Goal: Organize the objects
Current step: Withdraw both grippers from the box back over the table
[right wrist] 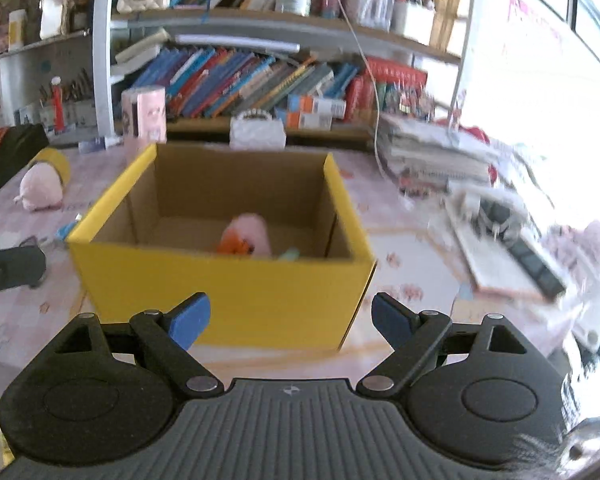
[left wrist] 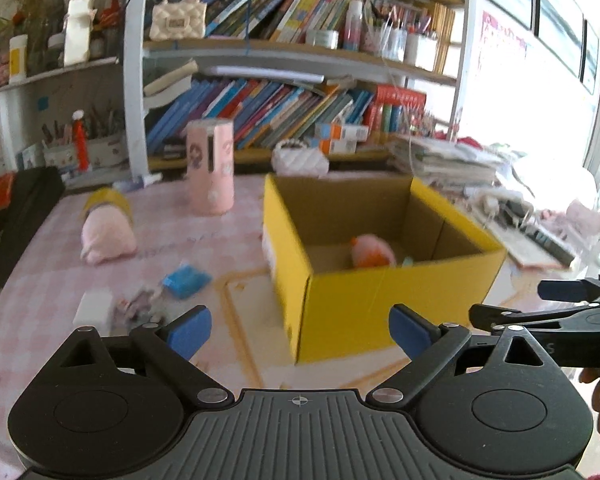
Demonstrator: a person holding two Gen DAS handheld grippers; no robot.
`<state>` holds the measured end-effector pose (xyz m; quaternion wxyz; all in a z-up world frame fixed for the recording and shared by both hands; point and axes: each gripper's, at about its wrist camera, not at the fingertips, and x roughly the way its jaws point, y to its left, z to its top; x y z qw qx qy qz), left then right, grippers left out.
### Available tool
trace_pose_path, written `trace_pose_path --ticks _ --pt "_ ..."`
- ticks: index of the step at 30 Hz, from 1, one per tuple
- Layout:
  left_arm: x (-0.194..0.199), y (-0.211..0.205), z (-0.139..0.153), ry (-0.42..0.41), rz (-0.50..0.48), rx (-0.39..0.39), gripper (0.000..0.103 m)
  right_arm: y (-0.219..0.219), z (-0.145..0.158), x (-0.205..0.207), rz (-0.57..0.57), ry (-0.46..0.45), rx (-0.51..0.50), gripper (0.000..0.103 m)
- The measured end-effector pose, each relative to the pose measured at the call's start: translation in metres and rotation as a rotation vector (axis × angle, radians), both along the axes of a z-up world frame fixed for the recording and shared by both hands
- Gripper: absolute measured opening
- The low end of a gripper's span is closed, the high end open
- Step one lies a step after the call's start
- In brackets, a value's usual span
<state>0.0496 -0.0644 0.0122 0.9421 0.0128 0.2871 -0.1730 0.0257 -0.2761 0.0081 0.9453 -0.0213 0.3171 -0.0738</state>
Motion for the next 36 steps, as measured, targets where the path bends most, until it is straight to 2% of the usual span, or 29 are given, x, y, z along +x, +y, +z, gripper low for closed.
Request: trace_pose_path --ticks 9,19,28,36 --pt "-0.029 0.032 -0.021 0.092 0.030 0.056 0.097 0.041 -0.026 -0.035 0.011 0.086 0.056 0.087" --pt "-0.051 0.069 -0.028 0.124 0.070 0.082 0.097 0.088 -0.037 -0.045 0.087 0.137 0.077 0.087" --pt "-0.059 0.106 -0.026 0.126 0.157 0.070 0.097 0.126 -0.035 -0.042 0.184 0.144 0.067 0.087" --pt "-0.063 0.130 -0.022 0.107 0.216 0.069 0.097 0.154 -0.029 -0.039 0.256 0.115 0.045 0.087"
